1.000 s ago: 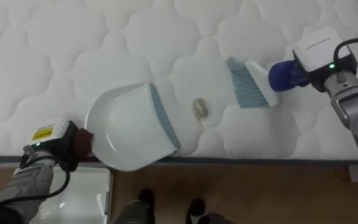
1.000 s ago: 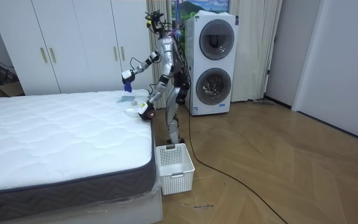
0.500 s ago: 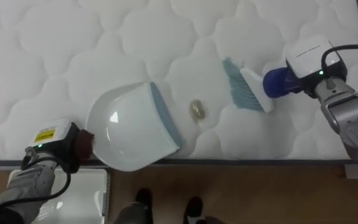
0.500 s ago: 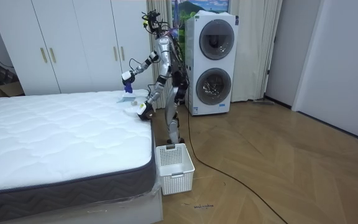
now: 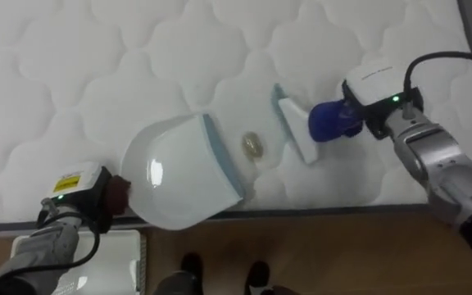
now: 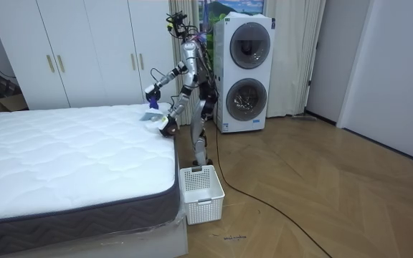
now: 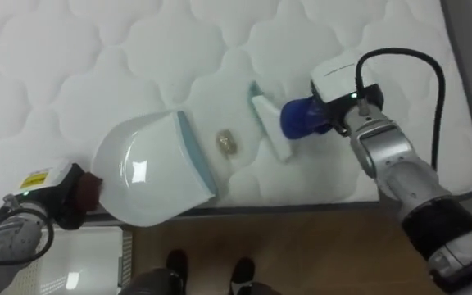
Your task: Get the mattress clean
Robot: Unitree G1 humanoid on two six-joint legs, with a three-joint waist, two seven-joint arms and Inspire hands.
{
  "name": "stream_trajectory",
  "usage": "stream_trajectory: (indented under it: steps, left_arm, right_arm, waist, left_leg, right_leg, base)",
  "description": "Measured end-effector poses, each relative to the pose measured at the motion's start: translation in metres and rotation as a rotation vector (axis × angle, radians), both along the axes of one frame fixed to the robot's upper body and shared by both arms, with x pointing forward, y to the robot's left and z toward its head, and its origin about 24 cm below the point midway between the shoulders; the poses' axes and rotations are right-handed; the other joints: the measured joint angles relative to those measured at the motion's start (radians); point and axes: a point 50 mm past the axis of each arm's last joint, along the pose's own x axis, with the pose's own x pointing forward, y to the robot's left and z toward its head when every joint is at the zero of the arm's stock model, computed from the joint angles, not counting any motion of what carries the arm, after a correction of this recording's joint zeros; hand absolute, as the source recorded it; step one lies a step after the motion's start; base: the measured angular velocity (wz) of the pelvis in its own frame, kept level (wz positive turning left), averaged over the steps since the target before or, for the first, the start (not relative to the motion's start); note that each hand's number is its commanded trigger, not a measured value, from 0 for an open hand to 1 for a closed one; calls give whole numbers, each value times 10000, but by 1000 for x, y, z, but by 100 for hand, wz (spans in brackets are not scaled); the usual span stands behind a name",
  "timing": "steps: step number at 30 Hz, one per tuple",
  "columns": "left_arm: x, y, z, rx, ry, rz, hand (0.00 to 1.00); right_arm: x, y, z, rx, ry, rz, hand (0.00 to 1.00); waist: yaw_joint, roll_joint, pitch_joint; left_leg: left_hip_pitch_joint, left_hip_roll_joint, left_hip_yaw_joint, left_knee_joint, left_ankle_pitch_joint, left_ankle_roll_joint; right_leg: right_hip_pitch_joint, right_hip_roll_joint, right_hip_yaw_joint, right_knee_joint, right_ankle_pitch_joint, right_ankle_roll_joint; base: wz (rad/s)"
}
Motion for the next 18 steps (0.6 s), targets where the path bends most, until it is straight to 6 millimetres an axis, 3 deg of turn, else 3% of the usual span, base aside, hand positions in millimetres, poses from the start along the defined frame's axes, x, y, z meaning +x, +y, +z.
stream_trajectory:
  steps: [4, 9, 12, 18]
  left_arm:
    - [-6, 0, -5, 222, 137, -3, 100]
    - [-13, -1, -12, 451, 474, -272, 100]
    - [-13, -5, -14, 549, 563, -489, 100]
    - [-18, -4, -20, 503, 841, -257, 100]
  right_arm:
    - [-6, 34, -13, 2803, 2223, 523, 100]
    - [-20, 69, -28, 4188, 4510, 1882, 100]
    - [-27, 80, -31, 4787, 5508, 2475, 100]
    - [-32, 85, -31, 5994, 6958, 2967, 100]
  waist:
    - [124, 124, -74]
    - [205, 204, -120]
    - [273, 208, -119]
    - [273, 246, -137]
  left_leg:
    - [-83, -16, -3, 163, 12, -16]
    - [-76, -64, -14, 210, 14, -11]
    - [-107, -199, -32, 200, 4, 7]
    - [-280, -197, -58, 527, -10, 30]
  right_leg:
    - [-135, -51, -14, 199, -67, -29]
    - [-167, -190, -39, 441, -176, -34]
    - [-313, -359, -56, 765, -362, -25]
    - [-442, -493, -80, 937, -511, -39]
  base:
    - [2]
    - [5]
    - [11]
    - [2]
